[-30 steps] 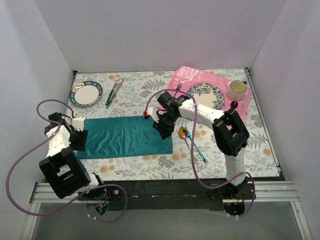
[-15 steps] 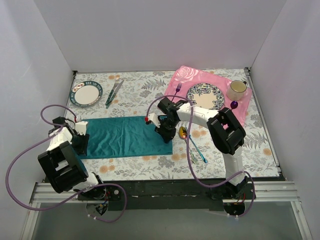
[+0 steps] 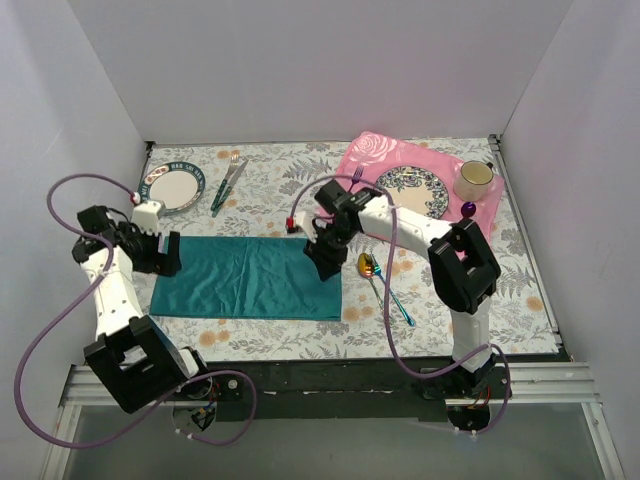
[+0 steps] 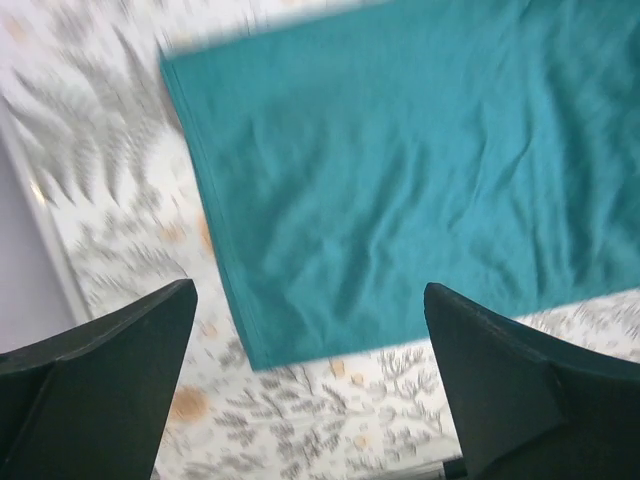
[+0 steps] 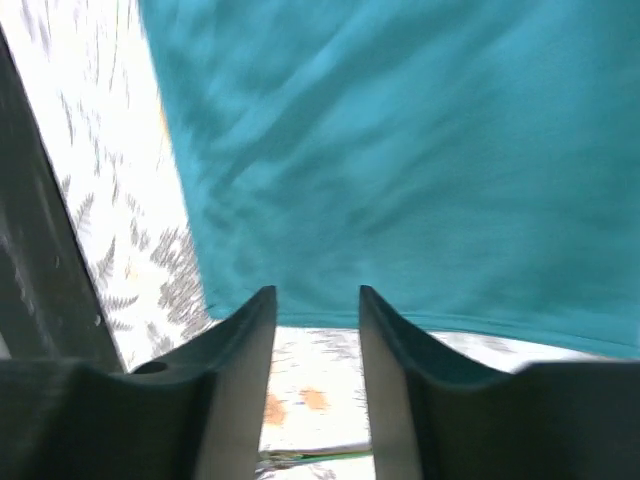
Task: Fold the napkin into a case and place the utensils inside
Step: Smooth out the rectangle-folded napkin at the center of the board.
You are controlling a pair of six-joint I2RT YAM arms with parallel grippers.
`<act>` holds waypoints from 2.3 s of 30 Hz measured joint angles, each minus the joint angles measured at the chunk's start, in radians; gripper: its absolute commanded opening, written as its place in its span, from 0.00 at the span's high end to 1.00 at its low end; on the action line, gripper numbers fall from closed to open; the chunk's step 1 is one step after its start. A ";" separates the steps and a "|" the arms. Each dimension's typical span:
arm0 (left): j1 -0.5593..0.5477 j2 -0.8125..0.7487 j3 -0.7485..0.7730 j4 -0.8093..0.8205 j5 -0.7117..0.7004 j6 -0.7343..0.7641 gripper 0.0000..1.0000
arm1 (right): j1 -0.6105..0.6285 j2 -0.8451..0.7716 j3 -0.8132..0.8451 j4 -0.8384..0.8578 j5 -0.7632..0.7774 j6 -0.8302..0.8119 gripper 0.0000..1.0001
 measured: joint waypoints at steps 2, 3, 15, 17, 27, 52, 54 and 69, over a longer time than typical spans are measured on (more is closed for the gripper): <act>0.000 -0.020 0.085 0.005 0.084 -0.027 0.02 | -0.034 -0.012 0.095 -0.002 -0.003 0.014 0.24; 0.000 -0.022 0.121 0.009 0.125 -0.042 0.02 | -0.052 -0.019 0.145 0.003 -0.005 0.024 0.11; -0.004 0.082 0.220 0.358 0.610 -0.492 0.02 | -0.096 0.107 0.743 0.175 0.076 0.261 0.01; -0.009 0.143 0.220 0.389 0.637 -0.553 0.02 | -0.085 0.163 0.764 0.195 0.074 0.272 0.01; -0.073 0.296 0.058 0.472 0.632 -0.734 0.02 | -0.035 0.232 0.315 0.509 -0.098 0.695 0.01; -0.238 0.569 -0.014 0.830 0.644 -1.080 0.02 | 0.002 0.402 0.174 1.299 -0.311 1.467 0.01; -0.238 0.581 -0.014 0.836 0.650 -1.089 0.02 | 0.002 0.420 0.174 1.330 -0.315 1.501 0.01; -0.237 0.664 0.006 0.846 0.656 -1.093 0.02 | -0.021 0.513 0.142 1.439 -0.336 1.611 0.01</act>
